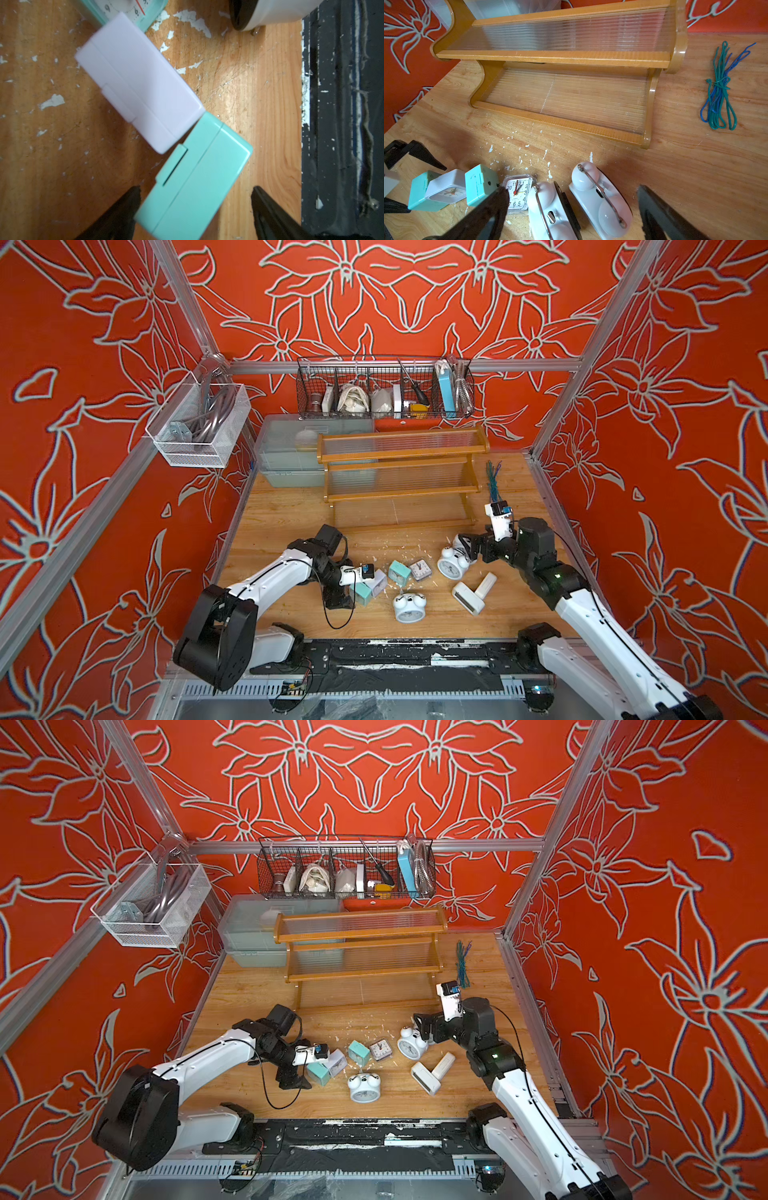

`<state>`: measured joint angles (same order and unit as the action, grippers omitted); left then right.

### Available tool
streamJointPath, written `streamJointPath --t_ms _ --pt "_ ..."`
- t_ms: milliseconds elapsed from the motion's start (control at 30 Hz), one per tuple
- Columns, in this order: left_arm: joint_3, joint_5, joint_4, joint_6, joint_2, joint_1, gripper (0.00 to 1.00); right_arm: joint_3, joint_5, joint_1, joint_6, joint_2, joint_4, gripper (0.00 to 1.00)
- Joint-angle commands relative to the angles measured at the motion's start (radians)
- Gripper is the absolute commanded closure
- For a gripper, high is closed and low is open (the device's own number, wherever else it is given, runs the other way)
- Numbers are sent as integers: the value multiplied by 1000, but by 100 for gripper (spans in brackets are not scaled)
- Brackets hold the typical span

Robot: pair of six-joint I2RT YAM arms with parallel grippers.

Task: Place the alarm clocks on the shelf by style
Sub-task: Pick up the alarm from the center of the board.

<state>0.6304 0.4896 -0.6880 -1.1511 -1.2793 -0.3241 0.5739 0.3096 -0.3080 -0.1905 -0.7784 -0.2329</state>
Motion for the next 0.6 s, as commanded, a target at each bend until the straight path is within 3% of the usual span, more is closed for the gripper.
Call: streamJointPath --t_ms 0,567 --pt "-11 -3 -4 -2 1 -10 18 -19 -21 -5 -7 7 1 0" --pt "-18 -5 -6 -11 27 -18 38 -23 -22 -5 -12 -12 7 0"
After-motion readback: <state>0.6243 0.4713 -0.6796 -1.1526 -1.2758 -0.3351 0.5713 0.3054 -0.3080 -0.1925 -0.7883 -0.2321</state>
